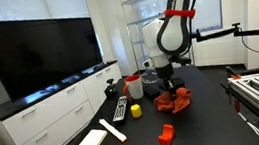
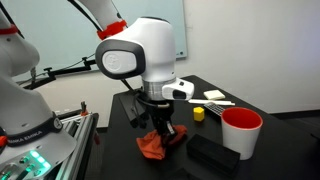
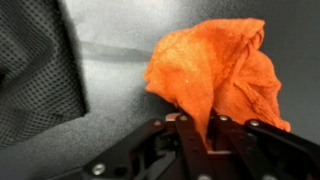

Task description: Wipe the table with the orange cloth

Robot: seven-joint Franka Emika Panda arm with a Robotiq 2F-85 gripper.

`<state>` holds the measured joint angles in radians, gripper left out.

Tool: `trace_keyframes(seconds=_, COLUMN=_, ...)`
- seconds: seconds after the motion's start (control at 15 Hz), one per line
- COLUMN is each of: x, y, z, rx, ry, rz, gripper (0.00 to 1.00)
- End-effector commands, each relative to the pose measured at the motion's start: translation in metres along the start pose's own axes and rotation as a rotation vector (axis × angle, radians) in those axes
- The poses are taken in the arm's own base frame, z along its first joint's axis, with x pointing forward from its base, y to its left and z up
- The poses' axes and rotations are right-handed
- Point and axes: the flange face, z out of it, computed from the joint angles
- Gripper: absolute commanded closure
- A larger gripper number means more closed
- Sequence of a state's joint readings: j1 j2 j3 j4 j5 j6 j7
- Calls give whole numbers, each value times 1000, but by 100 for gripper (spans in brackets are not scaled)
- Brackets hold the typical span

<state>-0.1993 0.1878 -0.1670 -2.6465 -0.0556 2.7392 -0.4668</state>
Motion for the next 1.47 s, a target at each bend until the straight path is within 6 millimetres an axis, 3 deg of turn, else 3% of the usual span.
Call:
trace_keyframes(seconds=0.0, x=2, y=5, z=-2, rx=-29, ry=30, rz=-3, gripper=97)
trace_keyframes(seconds=0.27, x=-2, y=13, z=-5, rx=-71, ry=38, rz=-30, gripper=96)
trace_keyframes(seconds=0.73, x=-51, y=51, z=-1, rx=-180, ry=-27, rz=-186, gripper=96)
trace_keyframes(seconds=1.0, x=-64, y=38, z=5, rx=-205, ry=-56, rz=-257, gripper=96)
trace_keyframes(seconds=1.27, x=-67, y=8, z=5, rx=-219, ry=-44, rz=-317, gripper=96)
trace_keyframes(seconds=1.33, x=-51, y=9, z=9, rx=-220, ry=-39, rz=-326, gripper=96)
trace_keyframes(seconds=1.4, x=-48, y=2, z=9, rx=-216, ry=-26, rz=-334, gripper=96)
